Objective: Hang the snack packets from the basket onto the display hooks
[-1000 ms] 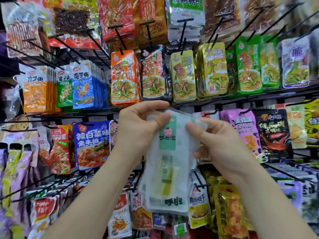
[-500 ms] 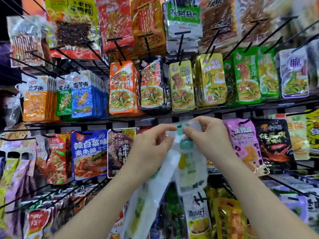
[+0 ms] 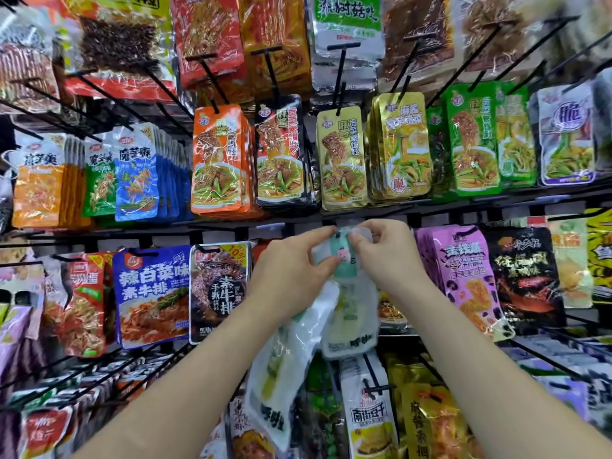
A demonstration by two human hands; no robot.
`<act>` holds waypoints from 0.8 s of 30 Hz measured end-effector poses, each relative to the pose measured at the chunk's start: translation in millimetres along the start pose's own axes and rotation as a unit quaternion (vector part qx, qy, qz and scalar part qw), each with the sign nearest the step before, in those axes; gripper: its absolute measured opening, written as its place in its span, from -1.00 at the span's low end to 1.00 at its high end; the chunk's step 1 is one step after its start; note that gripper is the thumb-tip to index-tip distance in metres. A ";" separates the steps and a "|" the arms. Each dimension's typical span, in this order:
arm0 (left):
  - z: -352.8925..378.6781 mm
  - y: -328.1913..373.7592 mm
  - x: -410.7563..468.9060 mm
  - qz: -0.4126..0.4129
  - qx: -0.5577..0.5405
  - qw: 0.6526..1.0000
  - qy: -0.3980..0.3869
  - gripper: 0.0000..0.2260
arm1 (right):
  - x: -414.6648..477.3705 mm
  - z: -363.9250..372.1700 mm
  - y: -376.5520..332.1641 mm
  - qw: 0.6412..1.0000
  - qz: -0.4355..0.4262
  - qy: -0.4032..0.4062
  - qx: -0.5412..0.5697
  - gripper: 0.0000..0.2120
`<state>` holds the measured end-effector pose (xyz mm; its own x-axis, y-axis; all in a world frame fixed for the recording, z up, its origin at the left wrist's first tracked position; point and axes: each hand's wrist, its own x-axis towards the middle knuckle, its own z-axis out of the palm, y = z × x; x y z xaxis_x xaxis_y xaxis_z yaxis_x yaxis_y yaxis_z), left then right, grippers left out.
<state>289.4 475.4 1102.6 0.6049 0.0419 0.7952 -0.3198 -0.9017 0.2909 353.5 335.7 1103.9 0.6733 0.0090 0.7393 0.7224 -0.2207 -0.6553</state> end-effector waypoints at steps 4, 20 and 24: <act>5.4 -4.0 -0.3 0.003 0.012 1.000 -0.008 -0.60 | -1.5 3.7 2.9 1.000 0.006 -0.015 -0.020 -0.87; 19.7 -27.3 -4.1 -0.050 0.077 0.986 -0.138 -0.41 | -8.1 15.1 12.9 0.963 -0.073 -0.035 -0.256 -0.84; 25.9 -36.0 -0.1 -0.057 0.162 0.970 -0.170 -0.39 | -3.5 22.4 15.8 0.957 -0.077 -0.024 -0.280 -0.94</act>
<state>319.7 496.7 1078.3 0.8458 0.0546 0.5308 -0.0240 -0.9899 0.1401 366.1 354.1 1087.5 0.5824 0.1245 0.8033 0.6245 -0.7011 -0.3441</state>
